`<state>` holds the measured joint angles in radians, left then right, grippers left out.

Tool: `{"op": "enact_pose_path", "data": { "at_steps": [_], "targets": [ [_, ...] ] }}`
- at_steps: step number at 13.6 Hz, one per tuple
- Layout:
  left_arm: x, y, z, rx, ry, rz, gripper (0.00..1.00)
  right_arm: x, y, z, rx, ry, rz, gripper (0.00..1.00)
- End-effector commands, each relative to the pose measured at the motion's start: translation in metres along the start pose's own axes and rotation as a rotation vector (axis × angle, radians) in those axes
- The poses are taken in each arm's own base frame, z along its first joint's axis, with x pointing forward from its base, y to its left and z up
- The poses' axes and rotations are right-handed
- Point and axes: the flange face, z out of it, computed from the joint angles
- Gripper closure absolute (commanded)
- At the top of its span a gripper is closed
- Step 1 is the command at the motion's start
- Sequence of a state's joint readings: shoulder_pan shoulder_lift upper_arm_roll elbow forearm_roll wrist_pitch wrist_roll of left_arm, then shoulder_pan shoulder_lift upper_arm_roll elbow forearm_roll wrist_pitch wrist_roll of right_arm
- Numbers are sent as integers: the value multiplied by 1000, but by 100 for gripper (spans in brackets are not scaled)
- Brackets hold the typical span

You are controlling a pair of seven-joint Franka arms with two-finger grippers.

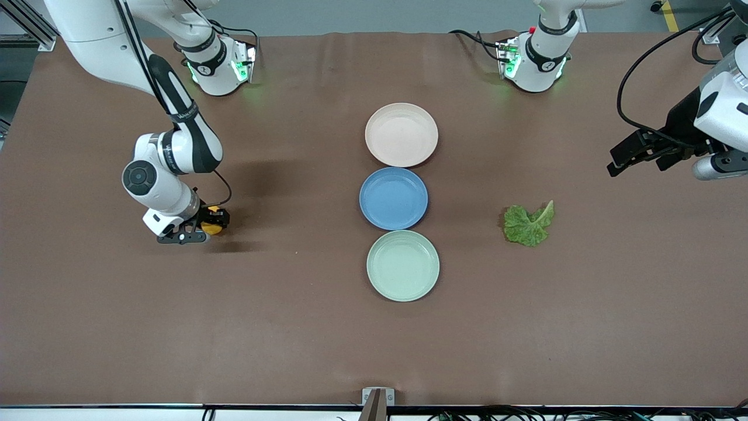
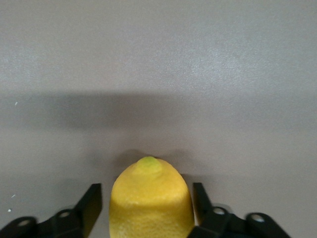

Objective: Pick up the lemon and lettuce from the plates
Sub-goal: 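Raise the left gripper away while the right gripper lowers the lemon, then open the right gripper to release the lemon on the table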

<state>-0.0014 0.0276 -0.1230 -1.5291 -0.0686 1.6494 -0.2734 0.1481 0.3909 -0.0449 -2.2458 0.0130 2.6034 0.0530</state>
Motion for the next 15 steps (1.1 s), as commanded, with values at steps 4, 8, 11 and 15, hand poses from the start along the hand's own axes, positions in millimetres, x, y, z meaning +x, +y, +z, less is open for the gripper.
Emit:
{"op": "enact_pose_path", "data": {
  "at_steps": [4,8,11,15],
  "targets": [
    [0,0,-6,-6,-7,4,0,48,4,-99,2,-114,-8,0],
    [0,0,-6,-6,-7,3,0,79,36,-184,-34,-149,-32,0],
    [0,0,-6,-6,-7,3,0,87,63,-235,-46,-168,-10,0],
    [0,0,-6,-6,-7,1,0,88,94,-283,-50,-170,20,0]
  ]
}}
